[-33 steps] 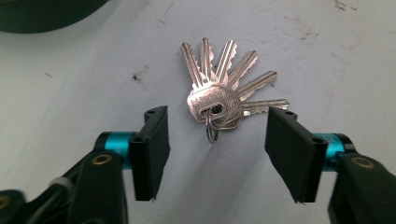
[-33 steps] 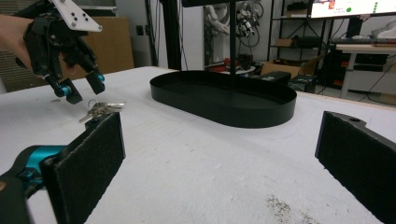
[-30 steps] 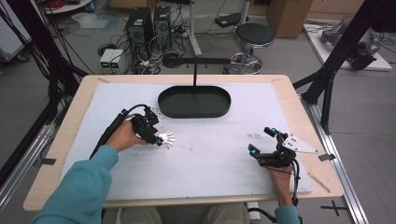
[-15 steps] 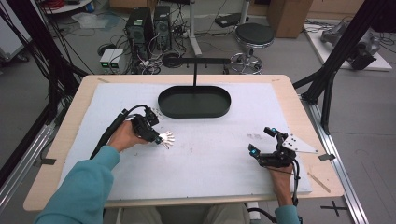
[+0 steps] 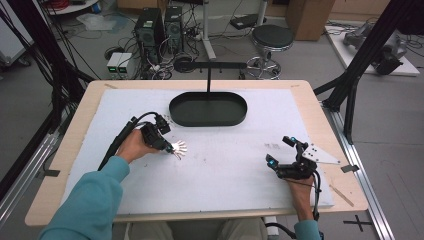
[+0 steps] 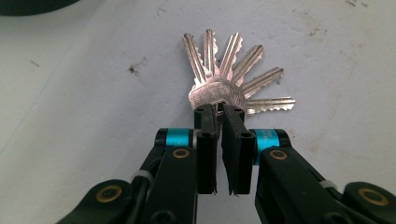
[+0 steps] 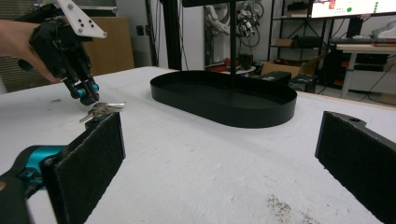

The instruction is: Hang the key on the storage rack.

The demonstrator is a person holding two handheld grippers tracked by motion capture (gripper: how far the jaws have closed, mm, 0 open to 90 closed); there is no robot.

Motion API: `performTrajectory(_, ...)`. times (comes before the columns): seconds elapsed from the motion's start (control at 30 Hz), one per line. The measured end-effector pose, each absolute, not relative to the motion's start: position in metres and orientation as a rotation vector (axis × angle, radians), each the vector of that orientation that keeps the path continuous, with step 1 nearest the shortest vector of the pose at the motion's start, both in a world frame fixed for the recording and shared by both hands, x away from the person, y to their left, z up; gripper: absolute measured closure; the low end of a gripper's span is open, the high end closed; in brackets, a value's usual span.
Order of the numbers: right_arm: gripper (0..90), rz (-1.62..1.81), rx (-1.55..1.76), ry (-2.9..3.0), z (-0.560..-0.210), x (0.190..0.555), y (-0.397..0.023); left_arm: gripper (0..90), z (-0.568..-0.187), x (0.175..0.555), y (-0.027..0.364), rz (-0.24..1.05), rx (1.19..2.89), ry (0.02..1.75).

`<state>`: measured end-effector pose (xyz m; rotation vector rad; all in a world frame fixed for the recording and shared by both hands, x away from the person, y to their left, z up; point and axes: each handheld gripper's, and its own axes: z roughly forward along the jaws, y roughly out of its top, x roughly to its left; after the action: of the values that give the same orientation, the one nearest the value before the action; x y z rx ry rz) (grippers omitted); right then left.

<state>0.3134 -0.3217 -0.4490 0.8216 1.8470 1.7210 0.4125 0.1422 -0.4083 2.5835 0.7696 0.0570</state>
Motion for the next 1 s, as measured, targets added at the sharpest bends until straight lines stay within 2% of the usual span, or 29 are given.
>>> performTrajectory(0.7,0.6,1.720,0.821,1.846,-0.449,0.313,-0.322,88.1,-0.408,0.412,0.142,0.064,2.603,0.765)
performTrajectory(1.0,0.6,1.718,0.815,1.845,-0.449,0.314,-0.322,88.5,-0.399,0.410,0.147,0.055,2.551,0.736)
